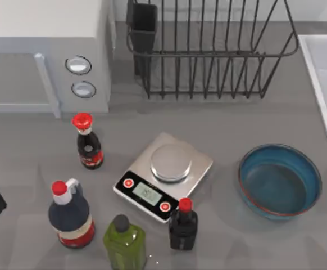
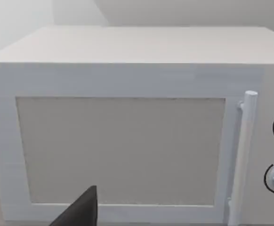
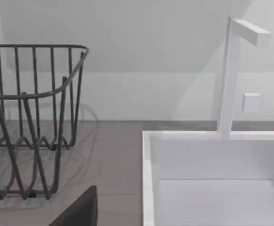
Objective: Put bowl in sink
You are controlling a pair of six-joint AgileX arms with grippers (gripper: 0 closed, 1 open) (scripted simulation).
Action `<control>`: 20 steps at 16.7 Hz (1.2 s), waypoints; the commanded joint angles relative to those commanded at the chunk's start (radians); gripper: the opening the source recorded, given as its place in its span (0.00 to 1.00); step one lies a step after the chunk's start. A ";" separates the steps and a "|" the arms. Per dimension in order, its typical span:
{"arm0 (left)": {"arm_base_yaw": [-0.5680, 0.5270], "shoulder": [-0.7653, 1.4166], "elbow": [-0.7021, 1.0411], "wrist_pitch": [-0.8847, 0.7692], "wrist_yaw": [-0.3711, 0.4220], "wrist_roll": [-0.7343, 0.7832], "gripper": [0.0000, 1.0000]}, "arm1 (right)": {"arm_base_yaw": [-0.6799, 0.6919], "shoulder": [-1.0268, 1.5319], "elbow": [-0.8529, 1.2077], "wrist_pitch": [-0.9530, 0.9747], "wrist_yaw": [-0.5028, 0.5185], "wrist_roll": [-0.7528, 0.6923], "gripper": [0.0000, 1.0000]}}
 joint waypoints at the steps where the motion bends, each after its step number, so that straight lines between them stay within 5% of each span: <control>1: 0.000 0.000 0.000 0.000 0.000 0.000 1.00 | 0.000 0.000 0.000 0.000 0.000 0.000 1.00; 8: 0.000 0.000 0.000 0.000 0.000 0.000 1.00 | 0.040 0.224 0.217 -0.186 0.000 0.045 1.00; 20: 0.000 0.000 0.000 0.000 0.000 0.000 1.00 | 0.194 1.375 1.054 -0.954 0.005 0.213 1.00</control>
